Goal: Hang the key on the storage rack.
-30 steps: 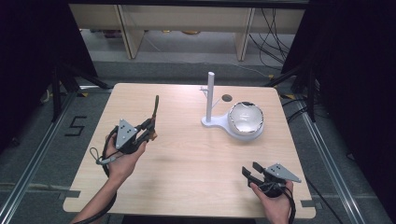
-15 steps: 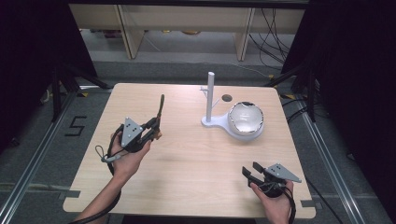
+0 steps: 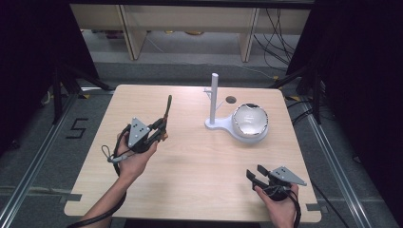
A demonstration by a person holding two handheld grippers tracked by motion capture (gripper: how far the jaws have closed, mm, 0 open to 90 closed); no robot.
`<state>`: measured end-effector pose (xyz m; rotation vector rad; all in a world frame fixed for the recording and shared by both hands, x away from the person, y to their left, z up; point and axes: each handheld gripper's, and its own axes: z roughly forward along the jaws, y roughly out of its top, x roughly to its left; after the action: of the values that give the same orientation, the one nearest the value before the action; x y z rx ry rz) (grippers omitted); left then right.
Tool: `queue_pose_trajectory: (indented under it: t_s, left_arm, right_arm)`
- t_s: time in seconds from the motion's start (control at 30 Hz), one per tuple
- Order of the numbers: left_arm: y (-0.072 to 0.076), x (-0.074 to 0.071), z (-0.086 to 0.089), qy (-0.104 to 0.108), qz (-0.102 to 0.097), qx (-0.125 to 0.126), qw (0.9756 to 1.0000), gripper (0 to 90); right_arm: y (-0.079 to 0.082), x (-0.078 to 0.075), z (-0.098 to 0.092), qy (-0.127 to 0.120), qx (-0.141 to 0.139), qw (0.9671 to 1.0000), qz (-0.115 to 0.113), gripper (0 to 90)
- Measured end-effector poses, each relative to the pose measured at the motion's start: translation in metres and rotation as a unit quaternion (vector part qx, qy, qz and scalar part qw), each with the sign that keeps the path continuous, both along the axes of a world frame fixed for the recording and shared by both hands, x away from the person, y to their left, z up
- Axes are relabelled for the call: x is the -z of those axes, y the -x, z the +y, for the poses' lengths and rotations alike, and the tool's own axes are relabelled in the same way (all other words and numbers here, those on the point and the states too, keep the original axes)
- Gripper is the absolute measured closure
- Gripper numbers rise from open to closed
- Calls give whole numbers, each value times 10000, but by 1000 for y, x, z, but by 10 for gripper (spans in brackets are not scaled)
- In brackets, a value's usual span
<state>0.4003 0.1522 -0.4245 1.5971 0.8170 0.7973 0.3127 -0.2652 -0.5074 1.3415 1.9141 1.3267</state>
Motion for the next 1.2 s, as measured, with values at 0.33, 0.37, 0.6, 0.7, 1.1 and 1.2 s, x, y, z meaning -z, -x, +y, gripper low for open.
queue_pose_trajectory:
  t_s: [0.33,0.37,0.6,0.7,1.1,1.2]
  left_arm:
    - [-6,-1,-9,-65,18,87,9999,796]
    - [-6,-1,-9,-65,18,87,9999,796]
    - [-13,-1,-14,-172,-94,180,9996,796]
    - [-12,0,-18,-131,62,151,9998,796]
    - [-21,-3,-25,-237,-51,250,9994,796]
    - [-23,-2,-28,-243,-28,267,9993,796]
  right_arm:
    - [0,0,1,-95,10,10000,25,478]
    - [0,0,1,-95,10,10000,25,478]
    - [-1,1,0,-154,-70,9999,11,477]
    - [-2,1,-1,-150,-84,9999,18,477]
    - [-1,1,0,-172,-64,9998,38,477]
    - [-2,1,-1,-134,-72,9999,-3,477]
